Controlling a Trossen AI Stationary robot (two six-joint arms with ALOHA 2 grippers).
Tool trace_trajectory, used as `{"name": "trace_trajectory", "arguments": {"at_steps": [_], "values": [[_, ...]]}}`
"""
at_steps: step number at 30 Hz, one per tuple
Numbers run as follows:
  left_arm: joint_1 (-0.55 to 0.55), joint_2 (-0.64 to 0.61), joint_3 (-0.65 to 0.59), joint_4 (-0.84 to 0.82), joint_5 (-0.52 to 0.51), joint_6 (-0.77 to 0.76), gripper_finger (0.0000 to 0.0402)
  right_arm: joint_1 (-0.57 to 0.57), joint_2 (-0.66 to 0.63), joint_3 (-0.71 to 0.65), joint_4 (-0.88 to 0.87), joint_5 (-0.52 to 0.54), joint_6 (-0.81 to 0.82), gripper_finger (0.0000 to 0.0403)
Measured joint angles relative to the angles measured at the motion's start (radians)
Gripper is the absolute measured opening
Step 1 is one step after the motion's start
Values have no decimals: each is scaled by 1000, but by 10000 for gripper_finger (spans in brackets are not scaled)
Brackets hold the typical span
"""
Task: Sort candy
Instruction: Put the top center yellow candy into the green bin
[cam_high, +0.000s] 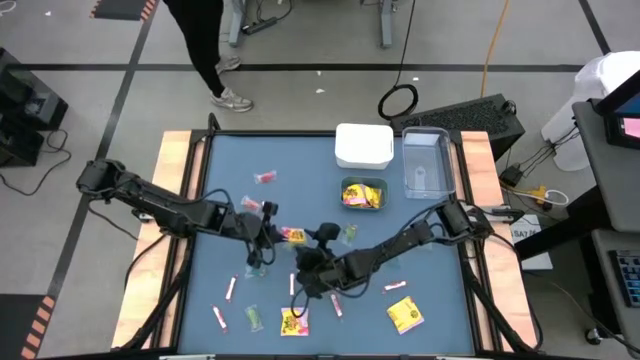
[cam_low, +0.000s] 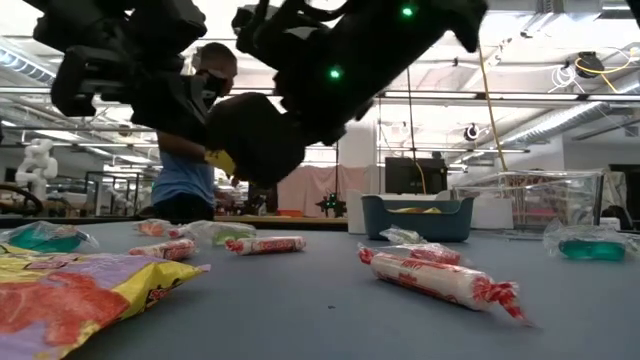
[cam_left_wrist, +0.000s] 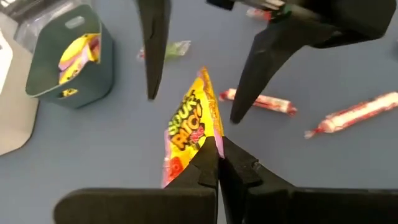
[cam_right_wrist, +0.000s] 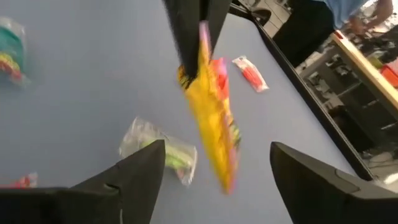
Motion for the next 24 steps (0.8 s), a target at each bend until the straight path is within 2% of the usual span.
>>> {"name": "trace_trajectory", "arguments": {"at_steps": [7, 11, 18, 24], "values": [[-20, 0, 0, 3, -1, 0, 3, -24, -1, 0, 80, -75, -73, 232], [-21, 0, 0, 4, -1, 0, 3, -31, 0, 0, 76, -103, -58, 200], [-21, 0, 0, 6, -1, -4, 3, -30, 0, 0, 77, -99, -58, 122], [-21, 0, 0, 8, -1, -62, 29, -28, 0, 0, 77, -102, -58, 60]]}}
